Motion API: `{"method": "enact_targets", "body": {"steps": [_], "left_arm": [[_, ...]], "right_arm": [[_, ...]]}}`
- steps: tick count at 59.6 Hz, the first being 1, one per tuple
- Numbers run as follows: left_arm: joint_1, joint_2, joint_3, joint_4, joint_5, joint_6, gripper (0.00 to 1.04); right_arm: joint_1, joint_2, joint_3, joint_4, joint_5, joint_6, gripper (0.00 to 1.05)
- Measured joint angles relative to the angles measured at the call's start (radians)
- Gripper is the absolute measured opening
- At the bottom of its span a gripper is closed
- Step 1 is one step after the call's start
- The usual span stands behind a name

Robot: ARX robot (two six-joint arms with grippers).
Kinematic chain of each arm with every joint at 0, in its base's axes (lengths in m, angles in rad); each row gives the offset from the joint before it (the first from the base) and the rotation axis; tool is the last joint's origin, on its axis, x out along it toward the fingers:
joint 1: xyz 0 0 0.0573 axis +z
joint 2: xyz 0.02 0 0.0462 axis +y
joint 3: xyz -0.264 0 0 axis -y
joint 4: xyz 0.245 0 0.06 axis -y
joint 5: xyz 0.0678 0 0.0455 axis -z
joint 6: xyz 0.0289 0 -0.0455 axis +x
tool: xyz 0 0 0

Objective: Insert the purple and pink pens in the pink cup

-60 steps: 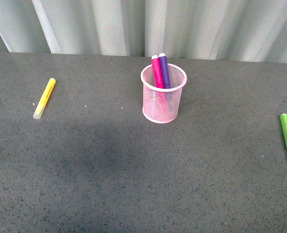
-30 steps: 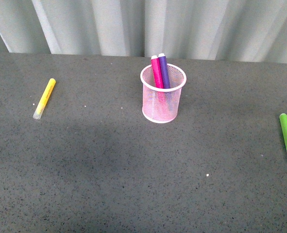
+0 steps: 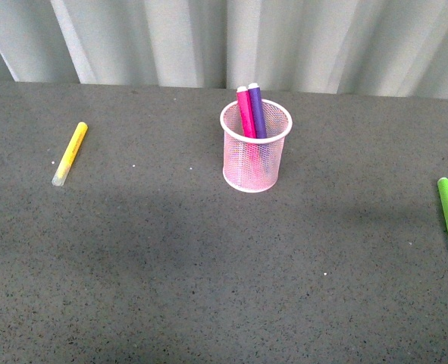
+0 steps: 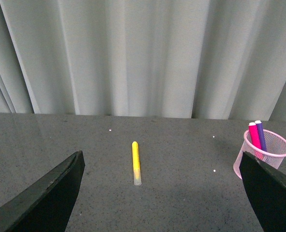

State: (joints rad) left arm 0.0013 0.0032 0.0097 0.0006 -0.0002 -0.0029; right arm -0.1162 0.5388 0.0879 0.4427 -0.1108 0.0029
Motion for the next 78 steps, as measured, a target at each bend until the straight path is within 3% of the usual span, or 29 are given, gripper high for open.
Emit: {"method": "enact_targets", "body": {"steps": [6,12,61,68,78], "left_arm": [[0.0,0.0,0.0,0.0,0.0,0.0,0.98],[0.0,0.0,0.0,0.0,0.0,0.0,0.98],[0.0,0.0,0.0,0.0,0.0,0.0,0.98],[0.0,0.0,0.0,0.0,0.0,0.0,0.98],[0.0,-0.001,0.0,0.0,0.0,0.0,0.98]], "right_arm": [[0.069,-0.049,-0.018,-0.031,0.097,0.0,0.04],[0.111,-0.094,-0.031,-0.058,0.102,-0.001,0.04],[0.113,-0.363,-0.066,-0.263,0.111,0.0,0.04],[0.113,-0.496,-0.065,-0.43,0.11,0.0,0.04],[0.113,-0.534,-0.065,-0.441,0.111,0.0,0.04]]}}
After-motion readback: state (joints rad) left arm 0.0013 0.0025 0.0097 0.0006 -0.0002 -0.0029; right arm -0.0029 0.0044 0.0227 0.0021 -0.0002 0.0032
